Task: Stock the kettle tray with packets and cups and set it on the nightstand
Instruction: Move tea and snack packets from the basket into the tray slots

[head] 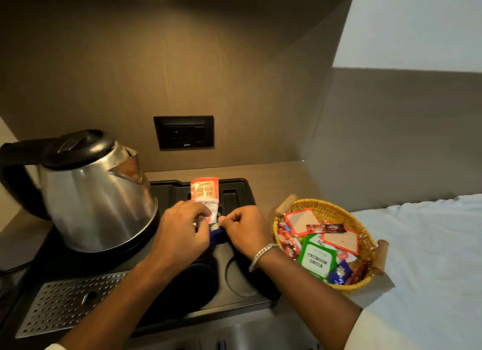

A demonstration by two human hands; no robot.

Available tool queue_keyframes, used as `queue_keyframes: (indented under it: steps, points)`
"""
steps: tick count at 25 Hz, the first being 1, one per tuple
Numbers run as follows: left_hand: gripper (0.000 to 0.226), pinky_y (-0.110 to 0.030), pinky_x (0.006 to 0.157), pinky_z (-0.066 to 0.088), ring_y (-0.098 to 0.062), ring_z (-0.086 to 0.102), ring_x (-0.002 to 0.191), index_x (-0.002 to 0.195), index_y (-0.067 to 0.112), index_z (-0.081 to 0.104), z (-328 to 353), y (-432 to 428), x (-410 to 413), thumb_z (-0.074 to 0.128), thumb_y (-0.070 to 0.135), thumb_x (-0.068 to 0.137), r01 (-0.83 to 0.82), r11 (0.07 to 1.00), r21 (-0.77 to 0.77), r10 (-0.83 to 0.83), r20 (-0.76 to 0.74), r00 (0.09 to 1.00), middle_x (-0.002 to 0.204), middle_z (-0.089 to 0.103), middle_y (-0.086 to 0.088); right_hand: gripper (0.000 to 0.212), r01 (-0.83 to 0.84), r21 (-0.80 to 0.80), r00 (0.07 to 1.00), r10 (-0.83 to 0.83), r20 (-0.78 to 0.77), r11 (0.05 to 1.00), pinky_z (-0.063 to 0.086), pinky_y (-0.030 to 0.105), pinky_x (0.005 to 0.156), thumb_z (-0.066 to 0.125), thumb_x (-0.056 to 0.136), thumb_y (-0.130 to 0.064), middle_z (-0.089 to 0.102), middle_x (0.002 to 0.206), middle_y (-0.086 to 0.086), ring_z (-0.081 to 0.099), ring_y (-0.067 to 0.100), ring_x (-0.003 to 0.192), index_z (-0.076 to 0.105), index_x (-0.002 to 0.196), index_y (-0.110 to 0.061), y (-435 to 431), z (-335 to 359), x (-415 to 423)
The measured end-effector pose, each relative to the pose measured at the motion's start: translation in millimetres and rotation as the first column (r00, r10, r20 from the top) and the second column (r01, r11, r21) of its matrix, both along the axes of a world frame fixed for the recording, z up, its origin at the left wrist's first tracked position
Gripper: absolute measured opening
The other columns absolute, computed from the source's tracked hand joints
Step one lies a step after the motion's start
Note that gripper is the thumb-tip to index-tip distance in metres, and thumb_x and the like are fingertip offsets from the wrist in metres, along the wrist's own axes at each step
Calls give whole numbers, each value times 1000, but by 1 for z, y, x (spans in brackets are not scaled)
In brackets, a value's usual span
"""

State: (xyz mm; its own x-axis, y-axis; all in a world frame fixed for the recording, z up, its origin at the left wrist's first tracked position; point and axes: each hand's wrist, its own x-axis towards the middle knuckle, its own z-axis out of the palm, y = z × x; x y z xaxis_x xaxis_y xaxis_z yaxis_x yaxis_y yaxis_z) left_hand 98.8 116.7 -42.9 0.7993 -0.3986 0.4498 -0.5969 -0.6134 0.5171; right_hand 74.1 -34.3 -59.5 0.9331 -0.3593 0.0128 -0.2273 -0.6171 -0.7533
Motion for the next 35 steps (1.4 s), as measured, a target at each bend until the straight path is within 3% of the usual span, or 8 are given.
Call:
queue_keyframes:
  steps: [4,7,11,14,17,21,25,35]
  points:
    - [16,-21,68,44,-8,59,77,85,17,68,7,-49,-15,61,4,79,141,979,-148,-148,-38,988,83,68,4,13,35,-94,994,-25,105,995,51,21,63,68,78,-26,74,71,-4,65,8,68,77,75,-17,-48,19,-23]
    - [16,-29,68,51,-10,61,77,88,15,69,5,-95,-28,55,14,82,272,953,-131,-282,-63,957,85,69,2,15,59,-159,996,-49,70,985,45,13,55,65,77,-12,71,62,-4,63,4,59,76,68,-14,-106,31,-43]
    - [26,-35,74,54,-21,65,86,102,10,70,-3,-155,-37,53,12,83,361,932,13,-358,-98,929,97,72,-6,16,101,-387,990,-131,-52,916,54,32,76,61,78,-4,74,83,10,66,24,82,76,81,-8,-178,30,-64]
    - [34,-35,73,55,-21,63,93,112,12,66,-10,-171,-31,57,3,81,353,912,209,-326,-155,933,109,70,-5,16,-74,-487,972,-47,-232,870,57,38,78,61,82,-13,72,90,11,66,27,85,74,90,-11,-202,20,-74]
    - [30,-36,69,59,-17,64,92,109,18,67,-11,-168,-19,59,5,83,414,827,380,-361,-206,910,106,69,1,19,-193,-487,954,47,-296,852,59,37,76,60,86,-24,72,92,6,66,22,82,74,97,-16,-205,10,-77]
    - [13,-34,71,56,-16,62,89,98,22,65,-8,-166,-17,64,20,85,480,609,631,-467,-203,860,100,67,2,18,-171,-471,966,52,-255,866,59,35,75,61,88,-24,72,90,5,65,18,78,75,96,-17,-212,3,-72]
    - [25,-31,68,49,-20,59,95,107,16,63,-5,-177,-14,66,18,83,470,525,710,-517,-172,838,107,63,-3,15,-96,-435,986,25,-166,895,56,29,69,64,85,-19,73,89,4,64,17,77,76,95,-17,-217,1,-72]
    - [20,-25,55,32,-15,49,76,74,20,47,-8,-176,-11,58,4,79,537,604,589,-546,-186,817,87,58,-1,9,162,-87,979,-150,137,983,46,21,52,68,85,-26,71,66,-4,62,7,58,75,79,-24,-209,28,-85]
